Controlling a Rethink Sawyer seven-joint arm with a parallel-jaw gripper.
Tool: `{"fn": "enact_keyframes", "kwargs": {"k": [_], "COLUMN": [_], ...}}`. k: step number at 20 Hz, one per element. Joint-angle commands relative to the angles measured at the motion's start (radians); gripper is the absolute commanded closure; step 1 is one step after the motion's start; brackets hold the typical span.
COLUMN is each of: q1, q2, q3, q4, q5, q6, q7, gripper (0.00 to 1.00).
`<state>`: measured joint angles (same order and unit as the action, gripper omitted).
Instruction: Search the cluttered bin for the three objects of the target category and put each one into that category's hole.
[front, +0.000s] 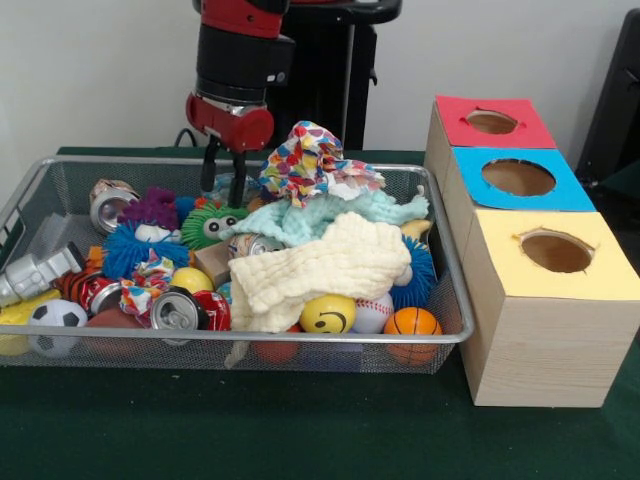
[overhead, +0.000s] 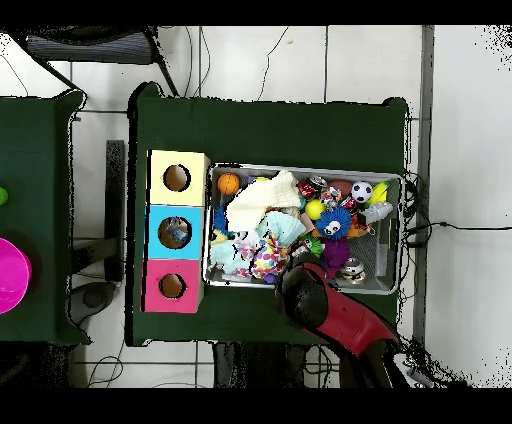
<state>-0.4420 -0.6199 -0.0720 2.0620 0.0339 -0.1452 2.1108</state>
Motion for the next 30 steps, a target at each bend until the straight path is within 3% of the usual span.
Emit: {"fn": "enact_keyframes", "kwargs": {"k": [1,8,23,30], "q1": [0.027,0.055,-0.010,-0.016], "q2": [0.011,-0.032,0.031,0.006], "q3": [0.027,-0.016,-0.016,-0.010], "q4": [-0.081,-0.060,-0.068,-0.061], "q5": [0.004,0.007,-0.085,-0.104], "q6": [0.075,0.221,0.142,0.157], "q7": [0.086,0.060,0.049,0.053], "gripper": [0.00,0.00,0.00,0.00]}}
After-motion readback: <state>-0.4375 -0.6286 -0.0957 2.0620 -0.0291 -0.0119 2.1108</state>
